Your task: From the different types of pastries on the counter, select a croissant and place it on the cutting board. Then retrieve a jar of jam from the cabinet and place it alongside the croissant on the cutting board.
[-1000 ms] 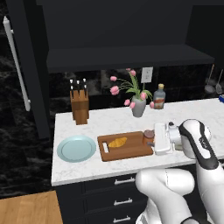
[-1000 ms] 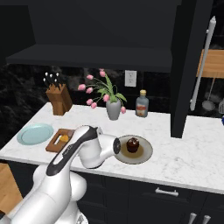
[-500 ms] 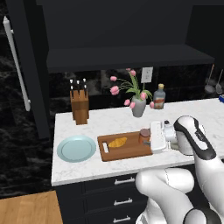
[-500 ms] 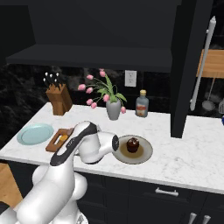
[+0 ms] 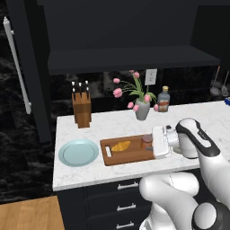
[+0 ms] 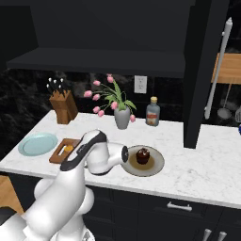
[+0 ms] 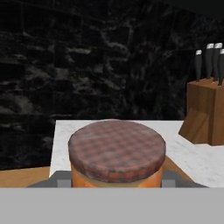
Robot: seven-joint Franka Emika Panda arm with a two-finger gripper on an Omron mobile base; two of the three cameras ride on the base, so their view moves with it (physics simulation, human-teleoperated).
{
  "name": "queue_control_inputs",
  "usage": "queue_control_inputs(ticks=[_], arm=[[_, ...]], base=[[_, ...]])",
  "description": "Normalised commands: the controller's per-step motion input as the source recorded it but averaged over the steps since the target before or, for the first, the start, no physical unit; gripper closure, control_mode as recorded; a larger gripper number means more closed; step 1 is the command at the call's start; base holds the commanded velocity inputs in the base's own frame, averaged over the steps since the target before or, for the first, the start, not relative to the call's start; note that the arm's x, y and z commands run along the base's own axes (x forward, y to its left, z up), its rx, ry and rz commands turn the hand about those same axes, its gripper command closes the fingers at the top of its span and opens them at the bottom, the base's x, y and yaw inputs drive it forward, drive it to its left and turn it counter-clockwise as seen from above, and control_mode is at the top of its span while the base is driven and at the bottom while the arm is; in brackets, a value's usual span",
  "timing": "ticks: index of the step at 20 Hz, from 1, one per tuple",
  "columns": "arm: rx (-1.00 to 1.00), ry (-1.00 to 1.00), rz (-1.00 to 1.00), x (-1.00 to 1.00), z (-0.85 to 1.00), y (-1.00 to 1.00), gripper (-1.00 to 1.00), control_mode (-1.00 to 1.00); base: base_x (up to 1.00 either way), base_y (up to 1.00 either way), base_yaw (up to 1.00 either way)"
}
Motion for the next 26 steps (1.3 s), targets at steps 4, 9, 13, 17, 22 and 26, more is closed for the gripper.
queue_control_inputs(ticks=[4, 9, 13, 17, 22, 26], arm=[[0.00, 0.00, 0.00, 0.10, -0.18, 0.10, 1.00, -1.00], [0.00, -0.01, 0.00, 0.18, -0.12, 0.04, 1.00, -1.00], [0.00, -0.02, 0.00, 0.23, -0.12, 0.00, 1.00, -1.00], [0.00, -0.03, 0.00, 0.16, -0.10, 0.00, 1.00, -1.00], [0.00, -0.03, 0.00, 0.12, -0.12, 0.00, 1.00, -1.00], [0.00, -0.04, 0.00, 0.08, -0.12, 0.00, 1.00, -1.00]], base=[[0.00, 0.00, 0.00], [0.00, 0.00, 0.00], [0.00, 0.00, 0.00], [0.00, 0.00, 0.00], [0.00, 0.00, 0.00], [0.00, 0.00, 0.00]])
